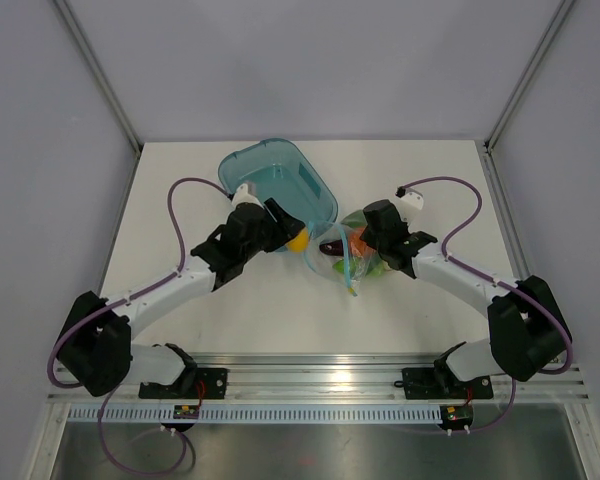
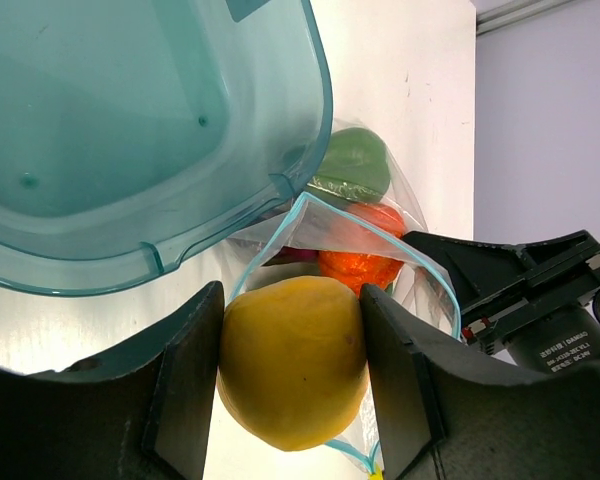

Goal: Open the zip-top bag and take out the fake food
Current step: Place the fake fruit in the bin.

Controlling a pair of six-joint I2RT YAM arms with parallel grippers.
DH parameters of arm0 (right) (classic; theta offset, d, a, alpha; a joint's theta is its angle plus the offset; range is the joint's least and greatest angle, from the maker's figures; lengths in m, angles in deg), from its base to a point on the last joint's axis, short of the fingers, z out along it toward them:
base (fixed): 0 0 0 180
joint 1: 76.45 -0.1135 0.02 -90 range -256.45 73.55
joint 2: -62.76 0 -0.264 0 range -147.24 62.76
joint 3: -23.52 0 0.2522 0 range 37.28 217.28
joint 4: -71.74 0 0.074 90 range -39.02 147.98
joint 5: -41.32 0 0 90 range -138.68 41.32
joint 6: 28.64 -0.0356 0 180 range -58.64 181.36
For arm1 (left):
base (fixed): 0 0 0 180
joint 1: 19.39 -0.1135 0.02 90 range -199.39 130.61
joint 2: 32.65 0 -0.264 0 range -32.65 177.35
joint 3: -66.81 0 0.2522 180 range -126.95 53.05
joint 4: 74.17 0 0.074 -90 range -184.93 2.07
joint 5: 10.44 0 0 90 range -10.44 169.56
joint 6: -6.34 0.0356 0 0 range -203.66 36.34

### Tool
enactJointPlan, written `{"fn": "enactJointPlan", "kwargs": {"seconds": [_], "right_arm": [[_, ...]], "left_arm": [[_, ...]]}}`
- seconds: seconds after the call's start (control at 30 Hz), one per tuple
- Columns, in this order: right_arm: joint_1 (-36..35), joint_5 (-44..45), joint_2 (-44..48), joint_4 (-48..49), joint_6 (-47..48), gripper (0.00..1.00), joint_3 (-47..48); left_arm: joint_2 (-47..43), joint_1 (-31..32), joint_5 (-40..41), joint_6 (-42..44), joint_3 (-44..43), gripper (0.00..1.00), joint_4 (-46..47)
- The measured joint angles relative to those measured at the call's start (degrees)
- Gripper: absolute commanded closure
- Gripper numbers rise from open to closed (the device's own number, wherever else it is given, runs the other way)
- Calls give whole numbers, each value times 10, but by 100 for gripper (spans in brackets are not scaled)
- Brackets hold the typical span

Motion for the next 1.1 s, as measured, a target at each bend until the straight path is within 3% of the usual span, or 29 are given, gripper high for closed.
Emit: {"fn": "enactJointPlan", "kwargs": {"seconds": [0.63,1.1], "right_arm": [[0,0,8,-7,0,55,-4],[0,0,14,-10,1,54,-7]], "left_arm": [[-12,-46,-14,-1,-31,78,-23],[65,-78,-10,-2,-92,79,-25]]}}
